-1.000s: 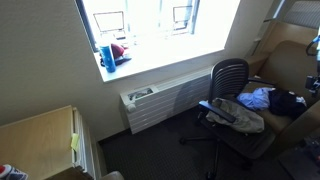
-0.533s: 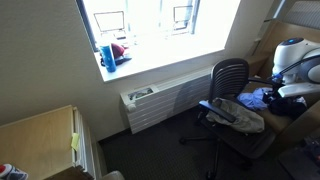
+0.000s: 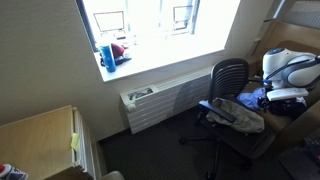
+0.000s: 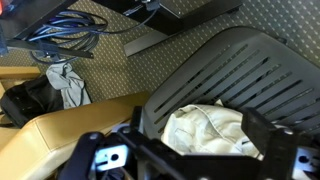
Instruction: Place cloth in the chair on the chair's right arm rest
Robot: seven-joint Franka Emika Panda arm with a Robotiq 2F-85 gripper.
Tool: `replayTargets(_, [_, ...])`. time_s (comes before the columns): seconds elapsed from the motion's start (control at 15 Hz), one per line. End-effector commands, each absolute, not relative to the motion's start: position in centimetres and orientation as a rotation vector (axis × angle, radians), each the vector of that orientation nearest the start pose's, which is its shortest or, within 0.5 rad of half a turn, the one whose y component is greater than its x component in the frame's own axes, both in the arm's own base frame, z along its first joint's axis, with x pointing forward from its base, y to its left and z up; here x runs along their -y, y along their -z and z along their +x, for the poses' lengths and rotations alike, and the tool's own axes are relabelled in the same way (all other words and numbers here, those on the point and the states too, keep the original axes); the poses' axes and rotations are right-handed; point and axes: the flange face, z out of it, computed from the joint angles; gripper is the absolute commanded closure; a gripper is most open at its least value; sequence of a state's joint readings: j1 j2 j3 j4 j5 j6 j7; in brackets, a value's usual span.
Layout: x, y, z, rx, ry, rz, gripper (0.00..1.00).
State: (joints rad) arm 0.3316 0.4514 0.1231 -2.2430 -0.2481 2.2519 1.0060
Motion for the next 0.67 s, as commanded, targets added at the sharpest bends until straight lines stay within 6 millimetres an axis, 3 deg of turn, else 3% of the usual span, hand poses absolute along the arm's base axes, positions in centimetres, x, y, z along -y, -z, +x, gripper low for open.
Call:
replayTargets(0.0, [-19.4, -5.8, 43.7, -0.692, -0.482, -3.469, 0.0])
replayTargets(0.2, [-17.7, 0.9, 44.3, -0.705, -0.526, -3.508, 0.0])
replayTargets(0.33, [-16.6, 4.3, 45.2, -0.751, -0.652, -3.476, 0.0])
replayTargets(0.4, [-17.0, 1.4, 43.7, -0.742, -0.594, -3.486, 0.0])
replayTargets(0.53, [-16.4, 4.5, 44.4, -0.764, -0.627, -3.487, 0.0])
replayTargets(0.6, [-16.4, 5.1, 44.6, -0.766, -0.629, -3.488, 0.0])
